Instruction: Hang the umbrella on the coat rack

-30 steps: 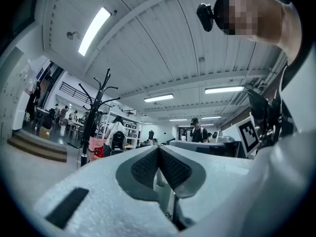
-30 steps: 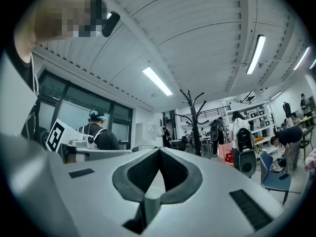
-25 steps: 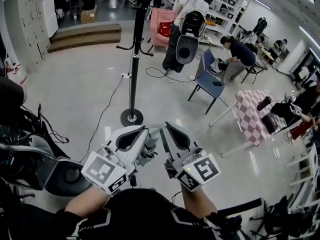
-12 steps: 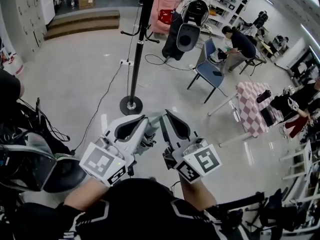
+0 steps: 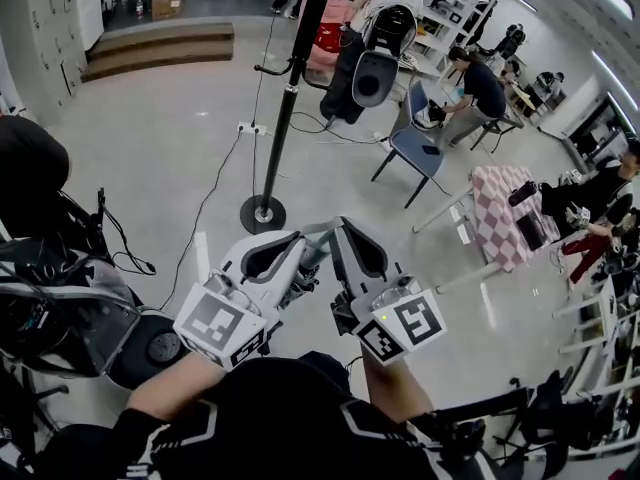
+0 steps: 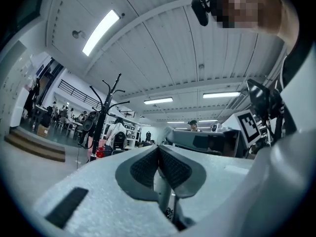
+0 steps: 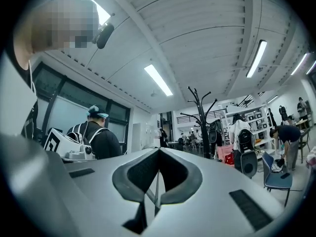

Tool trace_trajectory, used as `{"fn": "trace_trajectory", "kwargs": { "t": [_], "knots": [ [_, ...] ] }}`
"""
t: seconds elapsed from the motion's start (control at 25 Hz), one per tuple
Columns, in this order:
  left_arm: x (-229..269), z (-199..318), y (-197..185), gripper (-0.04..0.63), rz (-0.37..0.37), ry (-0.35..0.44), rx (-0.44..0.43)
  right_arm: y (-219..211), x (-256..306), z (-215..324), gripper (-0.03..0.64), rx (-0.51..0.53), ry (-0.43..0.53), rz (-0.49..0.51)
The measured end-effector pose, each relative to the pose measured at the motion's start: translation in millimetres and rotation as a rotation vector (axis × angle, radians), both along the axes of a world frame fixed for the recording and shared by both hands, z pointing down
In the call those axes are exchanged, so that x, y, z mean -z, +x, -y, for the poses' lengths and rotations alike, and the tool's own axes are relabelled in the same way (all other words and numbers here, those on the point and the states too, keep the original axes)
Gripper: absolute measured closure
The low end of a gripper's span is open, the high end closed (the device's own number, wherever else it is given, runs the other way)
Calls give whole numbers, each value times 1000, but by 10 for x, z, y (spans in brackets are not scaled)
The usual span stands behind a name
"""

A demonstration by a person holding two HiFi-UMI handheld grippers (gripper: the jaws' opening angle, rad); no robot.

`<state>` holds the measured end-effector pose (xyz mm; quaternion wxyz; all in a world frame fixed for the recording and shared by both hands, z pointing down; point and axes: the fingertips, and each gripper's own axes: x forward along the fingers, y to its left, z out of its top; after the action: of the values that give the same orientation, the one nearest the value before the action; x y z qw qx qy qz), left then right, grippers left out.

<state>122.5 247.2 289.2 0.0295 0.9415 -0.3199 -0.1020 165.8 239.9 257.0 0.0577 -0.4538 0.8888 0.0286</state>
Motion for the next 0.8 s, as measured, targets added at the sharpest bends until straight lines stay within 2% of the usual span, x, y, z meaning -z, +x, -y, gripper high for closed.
{"fn": "trace_trajectory", "kwargs": {
  "t": [0.2,0.4,0.64,0.8],
  "knots": [
    [6,-100,-179,583,31,22,14,-194,53,-79,609,-4,2,-21],
    [-157,-94,-146,583,29,23,41,-177,-63,-36,609,28,9,-33],
    [-147,185,-320,583,72,19,57,-348,-56,354,609,68,-4,-12],
    [-175,384,-454,583,78,0,108,-304,-56,628,609,91,-17,16]
  ]
}}
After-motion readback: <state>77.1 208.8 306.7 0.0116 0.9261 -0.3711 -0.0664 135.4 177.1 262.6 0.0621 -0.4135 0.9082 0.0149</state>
